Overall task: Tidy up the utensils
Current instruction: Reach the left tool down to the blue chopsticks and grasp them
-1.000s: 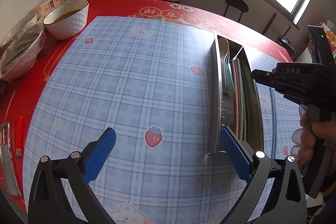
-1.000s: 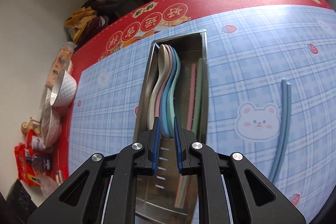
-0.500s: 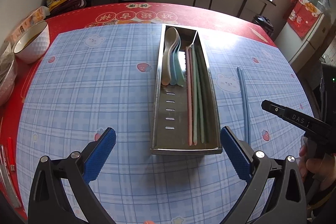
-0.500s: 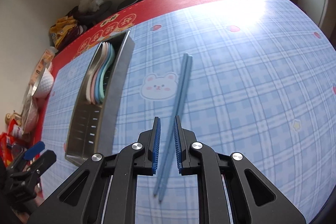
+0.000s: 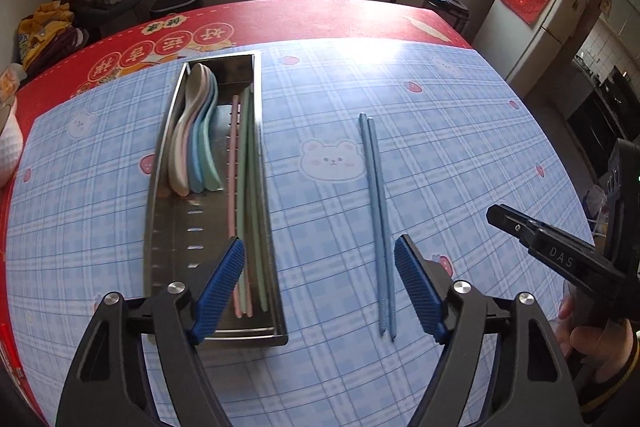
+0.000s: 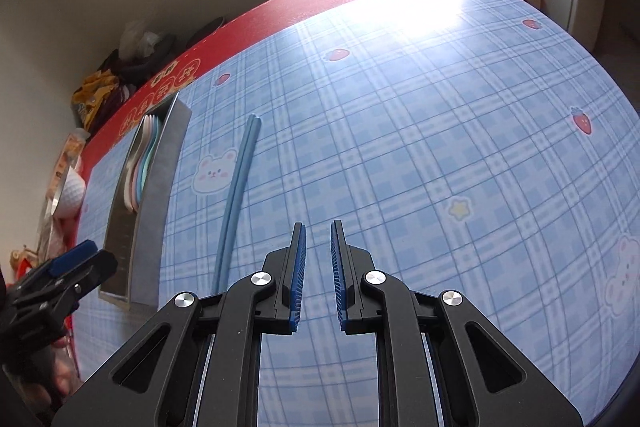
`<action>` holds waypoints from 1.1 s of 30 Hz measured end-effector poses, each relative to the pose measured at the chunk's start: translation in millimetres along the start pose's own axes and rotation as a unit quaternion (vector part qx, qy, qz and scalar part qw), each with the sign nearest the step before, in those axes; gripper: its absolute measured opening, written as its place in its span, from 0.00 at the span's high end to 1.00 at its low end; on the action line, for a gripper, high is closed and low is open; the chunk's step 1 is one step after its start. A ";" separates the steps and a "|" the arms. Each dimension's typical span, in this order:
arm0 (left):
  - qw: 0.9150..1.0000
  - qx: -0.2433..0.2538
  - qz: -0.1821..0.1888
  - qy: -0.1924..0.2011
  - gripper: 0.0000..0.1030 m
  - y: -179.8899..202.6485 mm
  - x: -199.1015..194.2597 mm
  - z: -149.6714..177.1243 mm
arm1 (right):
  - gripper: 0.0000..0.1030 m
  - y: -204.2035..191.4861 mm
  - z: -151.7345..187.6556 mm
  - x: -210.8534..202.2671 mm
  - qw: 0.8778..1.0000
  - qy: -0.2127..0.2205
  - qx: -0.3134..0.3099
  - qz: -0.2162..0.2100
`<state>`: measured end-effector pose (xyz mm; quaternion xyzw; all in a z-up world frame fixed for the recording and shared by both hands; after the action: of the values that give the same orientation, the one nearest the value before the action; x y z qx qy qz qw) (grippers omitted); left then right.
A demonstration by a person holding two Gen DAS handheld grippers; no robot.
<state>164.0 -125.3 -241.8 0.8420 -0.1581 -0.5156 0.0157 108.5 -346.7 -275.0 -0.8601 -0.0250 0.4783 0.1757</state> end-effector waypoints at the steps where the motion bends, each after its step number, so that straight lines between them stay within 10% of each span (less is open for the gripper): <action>1: 1.000 0.001 0.004 -0.006 0.35 5.0 6.1 -3.3 | 0.87 4.5 1.1 -0.9 1.000 0.001 0.002 0.002; 10: 0.997 0.004 0.027 -0.077 0.75 31.9 63.9 -11.0 | 0.87 34.4 8.2 -1.5 1.000 0.003 0.022 0.006; 33: 0.996 0.049 -0.008 -0.080 0.81 45.9 99.3 -18.6 | 0.87 50.1 11.7 -2.1 0.999 0.003 0.045 0.008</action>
<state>210.3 -199.4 -310.1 0.7991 -0.1772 -0.5730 -0.0428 91.3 -390.9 -295.3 -0.8531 0.0039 0.4775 0.2103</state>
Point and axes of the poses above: each gripper's, at about its wrist camera, not at the fingertips, and x roughly the way its jaws point, y to its right, z to its underside, the point moved 6 cm from there along x, roughly the way its jaws point, and after that the axes turned 6 degrees about -x, right-handed, at the moved point
